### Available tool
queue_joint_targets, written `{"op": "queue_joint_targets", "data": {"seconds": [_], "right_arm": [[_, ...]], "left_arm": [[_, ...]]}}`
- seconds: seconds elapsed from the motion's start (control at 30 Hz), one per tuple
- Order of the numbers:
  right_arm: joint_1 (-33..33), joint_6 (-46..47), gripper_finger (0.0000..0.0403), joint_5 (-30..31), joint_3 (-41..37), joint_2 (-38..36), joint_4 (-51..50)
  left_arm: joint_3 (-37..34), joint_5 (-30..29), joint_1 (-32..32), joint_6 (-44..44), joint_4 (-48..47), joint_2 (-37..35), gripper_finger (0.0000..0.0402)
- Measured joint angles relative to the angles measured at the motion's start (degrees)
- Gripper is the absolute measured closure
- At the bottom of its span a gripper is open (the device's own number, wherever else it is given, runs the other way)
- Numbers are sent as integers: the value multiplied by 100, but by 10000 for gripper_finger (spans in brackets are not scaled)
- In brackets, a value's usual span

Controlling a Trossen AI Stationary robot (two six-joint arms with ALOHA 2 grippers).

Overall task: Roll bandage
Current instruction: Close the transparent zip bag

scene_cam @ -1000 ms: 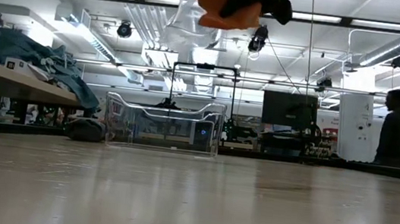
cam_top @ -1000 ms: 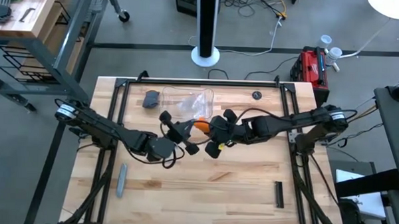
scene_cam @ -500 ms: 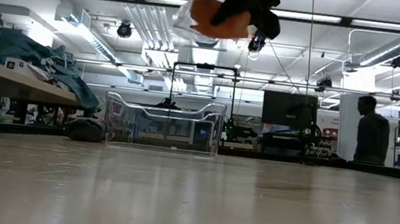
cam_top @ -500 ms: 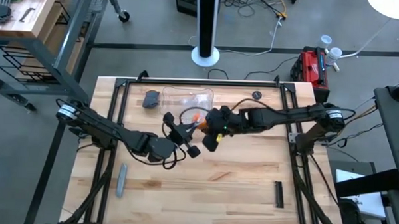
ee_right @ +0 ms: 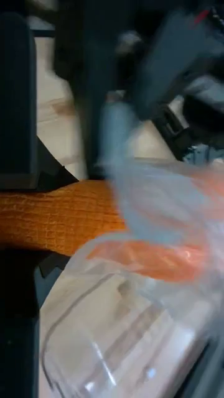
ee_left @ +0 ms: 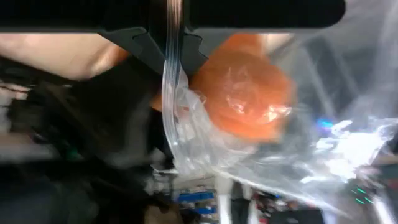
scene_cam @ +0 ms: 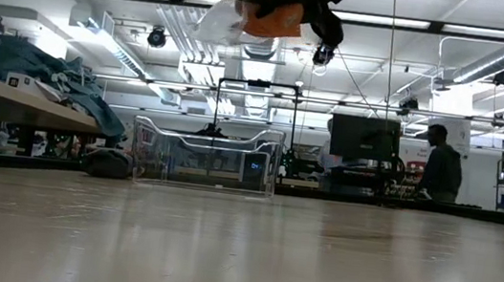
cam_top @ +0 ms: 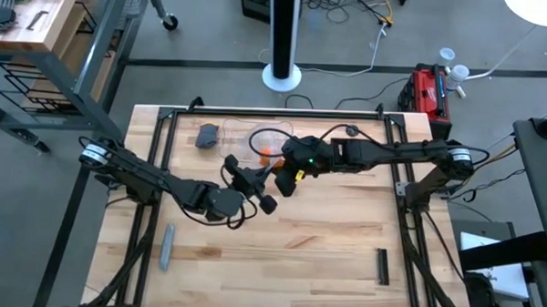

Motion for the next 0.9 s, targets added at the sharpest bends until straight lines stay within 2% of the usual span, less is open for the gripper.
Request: {"op": "queue_joint_targets", "data": {"seconds": [0.07, 0.27, 0.43, 0.63, 0.9], "right_arm": [[-52, -2, 328, -4, 73, 0, -65], [-67, -105, 225, -17, 316, -7, -649], [-69, -281, 174, 0, 506, -11, -1003], [-63, -812, 132, 91, 820, -14, -1250], [-50, -1146, 113, 1, 1327, -89, -1669]], "left_arm": [[-5, 138, 32, -37, 115, -17, 401], [28, 455, 55, -418, 187, -71, 401], [28, 600, 95, -796, 194, -143, 401], [20, 606, 225, -1672, 287, -171, 401], [-5, 604, 274, -1426, 574, -174, 401]]}}
